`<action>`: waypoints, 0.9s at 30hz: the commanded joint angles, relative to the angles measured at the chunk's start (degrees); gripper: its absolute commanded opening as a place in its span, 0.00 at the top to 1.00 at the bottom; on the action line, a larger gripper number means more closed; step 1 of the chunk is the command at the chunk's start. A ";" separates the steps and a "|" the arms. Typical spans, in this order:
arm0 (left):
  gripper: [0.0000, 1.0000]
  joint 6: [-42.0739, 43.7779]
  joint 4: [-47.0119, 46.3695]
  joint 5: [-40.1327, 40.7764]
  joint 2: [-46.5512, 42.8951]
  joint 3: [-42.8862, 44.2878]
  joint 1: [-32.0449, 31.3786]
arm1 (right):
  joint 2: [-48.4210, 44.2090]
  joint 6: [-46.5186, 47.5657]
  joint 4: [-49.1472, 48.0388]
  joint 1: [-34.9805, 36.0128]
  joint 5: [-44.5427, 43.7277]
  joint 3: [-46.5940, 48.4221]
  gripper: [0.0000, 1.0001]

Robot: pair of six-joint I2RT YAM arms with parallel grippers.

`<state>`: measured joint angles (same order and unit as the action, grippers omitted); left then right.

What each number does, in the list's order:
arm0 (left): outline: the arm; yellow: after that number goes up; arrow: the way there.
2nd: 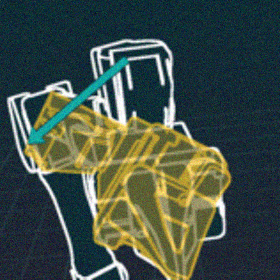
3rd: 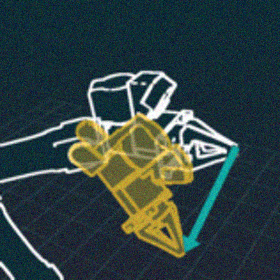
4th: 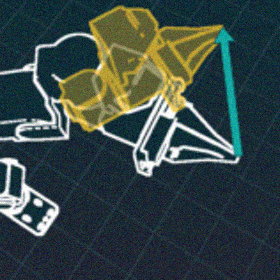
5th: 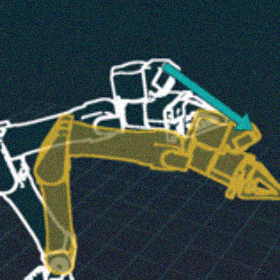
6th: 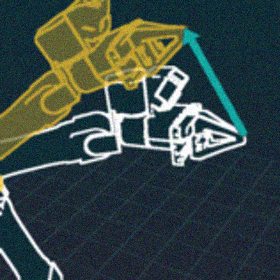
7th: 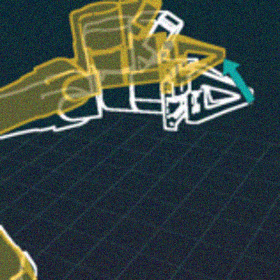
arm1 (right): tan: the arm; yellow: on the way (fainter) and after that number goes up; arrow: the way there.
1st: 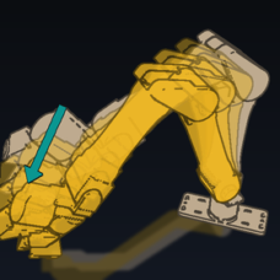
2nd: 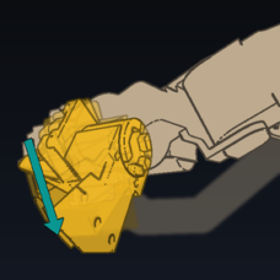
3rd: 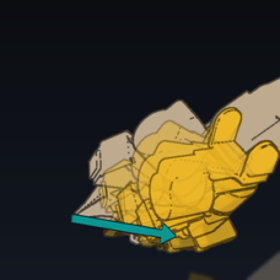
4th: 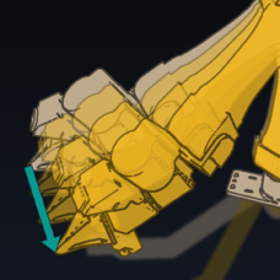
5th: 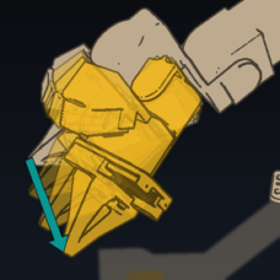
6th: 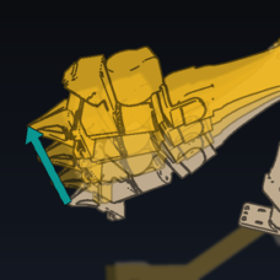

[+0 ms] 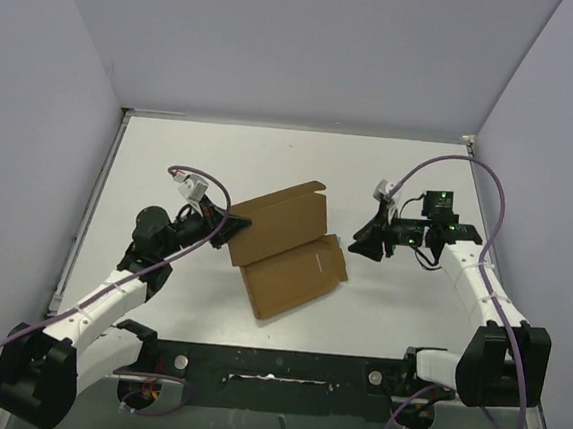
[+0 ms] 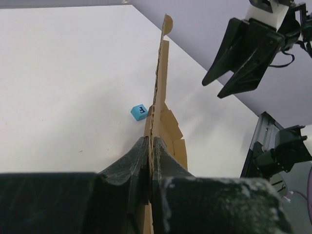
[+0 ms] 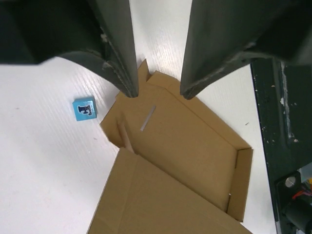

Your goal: Fold the paper box

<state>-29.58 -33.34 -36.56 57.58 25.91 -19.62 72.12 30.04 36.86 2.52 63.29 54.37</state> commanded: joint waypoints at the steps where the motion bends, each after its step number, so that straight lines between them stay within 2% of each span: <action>1: 1.00 -1.63 -4.90 10.48 -3.18 -4.10 -2.08 | -1.93 -2.70 -15.87 4.29 -7.00 -5.44 0.72; 3: 1.00 -2.55 -5.12 11.90 -3.76 -5.63 -2.59 | -0.90 -2.85 -18.14 6.02 -11.92 -5.91 0.89; 5: 1.00 -3.30 -5.07 12.93 -4.32 -6.94 -2.62 | 0.89 -3.71 -20.38 7.23 -16.72 -6.07 0.98; 6: 1.00 -3.38 -5.14 13.16 -4.40 -7.39 -2.66 | 1.98 -3.83 -20.85 7.92 -18.74 -5.92 1.00; 12: 1.00 -4.73 -4.80 15.20 -4.88 -8.95 -2.71 | 7.40 -2.28 -21.59 14.94 -27.08 -4.97 1.00; 18: 1.00 -5.55 -5.63 15.57 -5.26 -10.04 -2.88 | 12.51 -1.75 -21.55 18.59 -35.00 -2.39 1.00; 27: 1.00 -6.22 -6.59 14.87 -4.65 -10.75 -2.97 | 18.75 -2.53 -23.80 20.75 -38.68 1.00 1.00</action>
<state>-34.85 -34.54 -21.58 53.82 15.20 -22.15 89.30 27.57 16.40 22.57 26.89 52.21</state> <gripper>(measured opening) 0.023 0.022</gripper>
